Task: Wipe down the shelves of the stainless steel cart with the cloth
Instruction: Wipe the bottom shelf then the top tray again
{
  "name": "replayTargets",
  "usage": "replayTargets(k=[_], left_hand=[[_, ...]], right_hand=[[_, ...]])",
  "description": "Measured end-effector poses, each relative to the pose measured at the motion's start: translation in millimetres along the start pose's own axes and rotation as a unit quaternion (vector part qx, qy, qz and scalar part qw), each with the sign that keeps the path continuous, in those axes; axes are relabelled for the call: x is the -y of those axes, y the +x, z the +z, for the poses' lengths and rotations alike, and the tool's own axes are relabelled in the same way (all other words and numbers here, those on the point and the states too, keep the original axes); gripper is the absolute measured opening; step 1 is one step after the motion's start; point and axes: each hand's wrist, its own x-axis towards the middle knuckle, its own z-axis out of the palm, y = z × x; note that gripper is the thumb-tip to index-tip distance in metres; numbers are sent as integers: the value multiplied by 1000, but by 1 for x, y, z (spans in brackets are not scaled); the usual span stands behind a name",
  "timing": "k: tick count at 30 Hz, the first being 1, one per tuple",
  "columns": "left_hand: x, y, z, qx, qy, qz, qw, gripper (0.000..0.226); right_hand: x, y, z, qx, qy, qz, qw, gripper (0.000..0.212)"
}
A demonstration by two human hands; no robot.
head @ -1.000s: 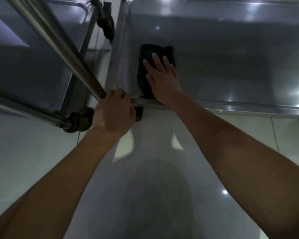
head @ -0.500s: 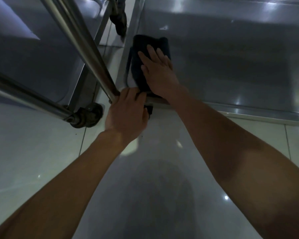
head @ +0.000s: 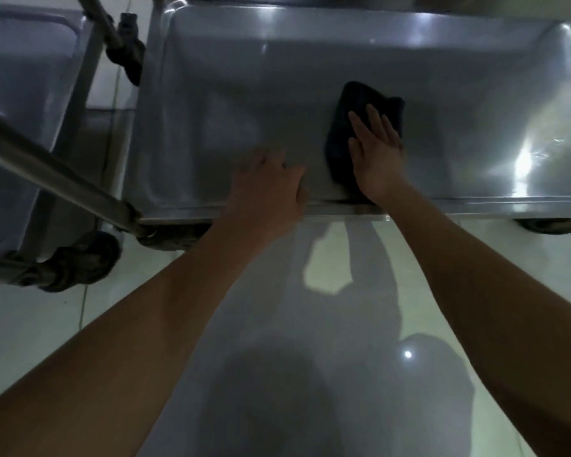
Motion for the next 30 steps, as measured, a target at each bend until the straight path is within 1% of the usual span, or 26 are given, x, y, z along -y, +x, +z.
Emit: replayTargets(k=[3,6,9,13,15,18,21,23,25,30], left_hand=[[-10,11,8,29,-13,-13,999,34],[-8,12,16,19,-25,-14,999,34],[-5,11,20,4,-25,-11,1000,35],[-5,7,20,0,-8,-14,1000,36],[1,4,21,-10,-7,1,1000,38],[15,1,23,-22,-14,29,999,41],[37,-6,20,-55,-7,27,998,40],[59,-12,16,-81,8,-2,997,39],[81,-20,11,-89,8,-33,995,40],[113,-42,-1,-59,41,-81,994,33]], right_hand=[[-34,-7,-12,-11,-12,39,999,50],[-53,-9,-19,-17,-16,62,998,50],[-53,-6,-18,-7,-15,67,998,50],[-47,0,-14,-13,-13,66,998,50],[-41,6,-11,-15,-13,60,998,50],[-28,13,-7,-20,-6,42,999,49],[-8,21,1,-5,11,26,1000,49],[11,28,7,5,13,7,1000,50],[34,36,14,20,18,-18,999,50],[114,54,40,52,21,-90,994,50]])
